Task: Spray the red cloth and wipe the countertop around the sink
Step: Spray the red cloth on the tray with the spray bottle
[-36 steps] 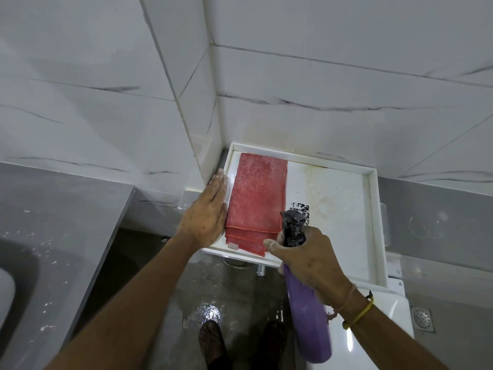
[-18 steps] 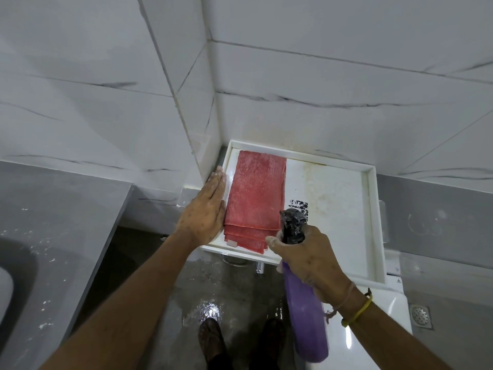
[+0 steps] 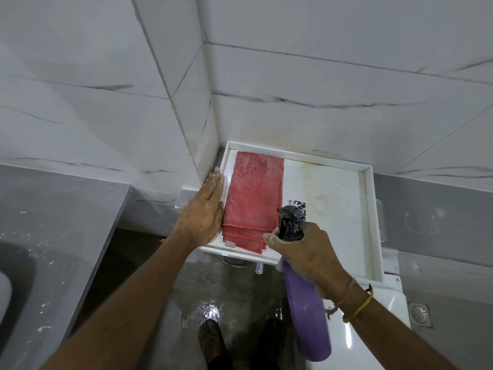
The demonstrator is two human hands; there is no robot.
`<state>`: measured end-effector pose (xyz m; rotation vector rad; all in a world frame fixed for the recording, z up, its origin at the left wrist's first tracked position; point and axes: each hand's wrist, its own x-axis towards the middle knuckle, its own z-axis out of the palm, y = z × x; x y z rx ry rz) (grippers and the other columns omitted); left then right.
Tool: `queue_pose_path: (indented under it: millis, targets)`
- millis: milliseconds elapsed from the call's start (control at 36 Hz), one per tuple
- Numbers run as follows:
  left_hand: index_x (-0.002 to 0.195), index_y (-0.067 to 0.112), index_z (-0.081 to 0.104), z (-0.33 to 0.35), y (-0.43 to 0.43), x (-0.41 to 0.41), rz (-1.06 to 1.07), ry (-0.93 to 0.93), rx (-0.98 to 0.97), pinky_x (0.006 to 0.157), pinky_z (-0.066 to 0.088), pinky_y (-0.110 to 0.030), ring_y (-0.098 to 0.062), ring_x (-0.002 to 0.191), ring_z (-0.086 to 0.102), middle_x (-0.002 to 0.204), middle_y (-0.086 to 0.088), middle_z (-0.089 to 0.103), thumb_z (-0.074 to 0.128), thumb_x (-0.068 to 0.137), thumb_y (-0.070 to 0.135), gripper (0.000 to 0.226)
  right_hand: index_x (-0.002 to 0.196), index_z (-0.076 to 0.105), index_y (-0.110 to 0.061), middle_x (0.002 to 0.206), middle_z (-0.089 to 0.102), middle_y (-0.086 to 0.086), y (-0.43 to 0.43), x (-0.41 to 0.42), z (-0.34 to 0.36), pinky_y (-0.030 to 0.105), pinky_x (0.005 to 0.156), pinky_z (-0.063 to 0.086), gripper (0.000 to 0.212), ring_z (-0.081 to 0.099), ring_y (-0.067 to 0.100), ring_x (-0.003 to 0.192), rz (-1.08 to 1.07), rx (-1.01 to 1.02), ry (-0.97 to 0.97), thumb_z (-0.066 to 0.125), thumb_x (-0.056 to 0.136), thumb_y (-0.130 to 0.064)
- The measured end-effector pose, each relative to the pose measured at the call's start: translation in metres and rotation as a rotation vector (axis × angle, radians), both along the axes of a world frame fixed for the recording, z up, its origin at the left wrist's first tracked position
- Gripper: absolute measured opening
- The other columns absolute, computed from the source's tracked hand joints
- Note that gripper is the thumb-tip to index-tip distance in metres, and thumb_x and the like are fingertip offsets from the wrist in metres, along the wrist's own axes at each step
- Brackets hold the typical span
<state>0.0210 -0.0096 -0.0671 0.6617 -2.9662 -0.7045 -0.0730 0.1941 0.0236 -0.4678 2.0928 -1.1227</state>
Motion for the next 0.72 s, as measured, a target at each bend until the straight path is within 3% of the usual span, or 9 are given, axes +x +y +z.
queue_pose_path:
  millis: [83, 222, 333, 417, 500, 583, 667, 722]
  targets:
    - [0.15, 0.007, -0.002, 0.0, 0.0, 0.0, -0.009, 0.02, -0.015, 0.124, 0.007, -0.034, -0.016, 0.149, -0.008, 0.162, -0.009, -0.007, 0.028, 0.102, 0.024, 0.06, 0.06, 0.059, -0.016, 0.055, 0.068, 0.006, -0.001, -0.001, -0.002, 0.017, 0.047, 0.052, 0.027, 0.064, 0.016, 0.041, -0.038, 0.034, 0.063, 0.072, 0.081, -0.026]
    - [0.15, 0.007, -0.003, 0.0, 0.0, 0.0, -0.003, 0.001, -0.032, 0.124, 0.007, -0.034, -0.016, 0.149, -0.008, 0.162, -0.009, -0.008, 0.029, 0.101, 0.024, 0.061, 0.075, 0.065, -0.013, 0.058, 0.067, -0.003, 0.0, 0.0, 0.002, 0.016, 0.047, 0.052, 0.024, 0.061, 0.011, 0.039, 0.029, -0.039, -0.056, 0.075, 0.078, -0.034]
    - [0.15, 0.008, -0.006, 0.002, 0.002, -0.003, -0.006, -0.04, -0.055, 0.122, 0.001, -0.031, -0.016, 0.148, -0.011, 0.162, -0.008, -0.012, 0.027, 0.102, 0.029, 0.062, 0.064, 0.063, -0.008, 0.046, 0.061, -0.003, 0.002, -0.003, 0.002, 0.008, 0.044, 0.045, 0.022, 0.064, 0.011, 0.04, -0.041, -0.021, 0.12, 0.072, 0.079, -0.021]
    - [0.15, 0.008, -0.005, 0.005, 0.002, -0.004, -0.011, -0.076, -0.1, 0.123, 0.002, -0.032, -0.018, 0.149, -0.009, 0.162, -0.01, -0.009, 0.024, 0.101, 0.032, 0.062, 0.064, 0.062, -0.012, 0.049, 0.063, -0.003, 0.004, -0.008, 0.011, 0.01, 0.044, 0.047, 0.024, 0.062, 0.006, 0.04, -0.059, -0.065, 0.12, 0.075, 0.078, -0.025]
    - [0.15, 0.004, 0.011, 0.014, 0.005, -0.008, -0.019, -0.04, -0.192, 0.12, 0.009, -0.035, -0.025, 0.149, 0.007, 0.161, -0.015, 0.011, 0.023, 0.097, 0.033, 0.062, 0.091, 0.066, -0.018, 0.076, 0.072, -0.001, 0.004, -0.014, 0.026, 0.01, 0.046, 0.048, 0.022, 0.063, 0.003, 0.043, -0.031, -0.172, 0.094, 0.075, 0.077, -0.033]
    - [0.145, 0.006, 0.032, 0.025, 0.009, -0.021, 0.048, 0.025, -0.17, 0.109, 0.036, -0.051, -0.034, 0.141, 0.035, 0.152, -0.016, 0.039, 0.042, 0.096, 0.029, 0.055, 0.109, 0.053, -0.037, 0.087, 0.071, -0.002, 0.005, -0.021, 0.04, 0.007, 0.05, 0.049, 0.037, 0.064, -0.001, 0.048, -0.003, -0.297, 0.224, 0.073, 0.08, -0.029]
    - [0.136, 0.01, 0.045, 0.035, 0.012, -0.041, 0.13, 0.072, -0.131, 0.099, 0.05, -0.051, -0.033, 0.124, 0.052, 0.135, -0.015, 0.057, 0.053, 0.092, 0.02, 0.045, 0.127, 0.043, -0.03, 0.087, 0.068, -0.006, 0.006, -0.036, 0.048, 0.007, 0.055, 0.051, 0.054, 0.065, -0.002, 0.057, -0.048, -0.375, 0.417, 0.072, 0.081, -0.023]
    - [0.131, 0.008, 0.048, 0.042, 0.015, -0.056, 0.213, 0.085, -0.064, 0.094, 0.05, -0.048, -0.034, 0.116, 0.055, 0.127, -0.017, 0.06, 0.052, 0.091, 0.016, 0.042, 0.128, 0.043, -0.027, 0.089, 0.069, 0.002, 0.007, -0.051, 0.052, 0.01, 0.056, 0.053, 0.054, 0.066, 0.003, 0.06, -0.134, -0.425, 0.499, 0.072, 0.082, -0.022]
